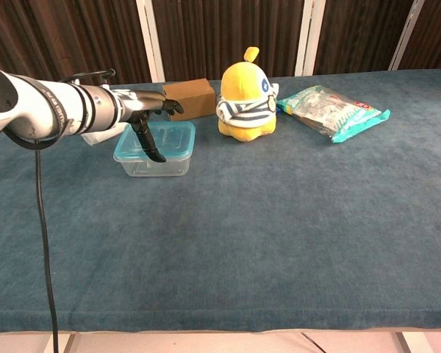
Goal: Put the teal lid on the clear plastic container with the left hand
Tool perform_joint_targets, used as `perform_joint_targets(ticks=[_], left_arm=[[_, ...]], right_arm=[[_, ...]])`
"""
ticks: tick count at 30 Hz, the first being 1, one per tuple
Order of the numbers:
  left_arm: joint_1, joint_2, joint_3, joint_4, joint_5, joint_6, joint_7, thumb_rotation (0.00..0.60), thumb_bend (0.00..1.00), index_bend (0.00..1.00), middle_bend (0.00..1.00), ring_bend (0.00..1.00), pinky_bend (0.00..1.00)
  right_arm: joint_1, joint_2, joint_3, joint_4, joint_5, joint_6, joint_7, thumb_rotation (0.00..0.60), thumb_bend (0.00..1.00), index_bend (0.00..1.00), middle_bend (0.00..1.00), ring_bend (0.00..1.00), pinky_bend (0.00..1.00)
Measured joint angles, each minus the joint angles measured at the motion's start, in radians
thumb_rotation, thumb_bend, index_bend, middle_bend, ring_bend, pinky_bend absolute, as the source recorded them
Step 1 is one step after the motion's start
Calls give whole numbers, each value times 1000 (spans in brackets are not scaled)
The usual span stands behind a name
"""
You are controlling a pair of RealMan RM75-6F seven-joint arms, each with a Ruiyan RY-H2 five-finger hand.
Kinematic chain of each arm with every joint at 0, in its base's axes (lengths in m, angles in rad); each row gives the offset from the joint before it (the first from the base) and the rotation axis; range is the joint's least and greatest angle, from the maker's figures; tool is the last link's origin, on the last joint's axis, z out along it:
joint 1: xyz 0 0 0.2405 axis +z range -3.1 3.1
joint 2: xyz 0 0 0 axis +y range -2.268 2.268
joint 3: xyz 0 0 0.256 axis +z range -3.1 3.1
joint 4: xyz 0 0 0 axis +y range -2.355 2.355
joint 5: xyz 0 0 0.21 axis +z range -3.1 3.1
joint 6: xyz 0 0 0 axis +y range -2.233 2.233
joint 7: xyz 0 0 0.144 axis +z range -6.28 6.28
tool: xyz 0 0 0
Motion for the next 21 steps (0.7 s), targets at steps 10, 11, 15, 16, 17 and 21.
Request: perform_joint_targets(ticks=[10, 11, 15, 16, 17, 21], left_arm=[[14, 49, 15, -105, 54, 56, 15, 600, 209, 0, 28, 0, 6], [16, 57, 16, -121, 61, 64, 17, 600, 211, 0, 32, 0, 6], [37, 96, 27, -204, 116, 110, 19, 600, 241, 0, 99, 0, 6], [43, 104, 29, -220, 134, 122, 17, 600, 253, 0, 133, 1, 5], [53, 112, 32, -238, 160, 138, 13, 600, 270, 0, 161, 5, 4], [89, 121, 40, -272, 255, 183, -15, 600, 378, 0, 231, 37, 0]], right_arm=[[-1, -1, 0, 0, -1, 1, -5, 600, 133, 0, 0, 0, 9], [-1, -1, -1, -1, -2, 2, -8, 600, 132, 0, 0, 0, 9], [-1, -5, -4, -5, -7, 3, -21, 600, 133, 0, 0, 0, 9], [-1, -6, -5, -6, -8, 2, -23, 600, 133, 0, 0, 0, 9], [0, -7, -6, -7, -9, 1, -27, 600, 133, 0, 0, 0, 9], [1, -11, -9, -10, -13, -1, -34, 600, 133, 0, 0, 0, 9]])
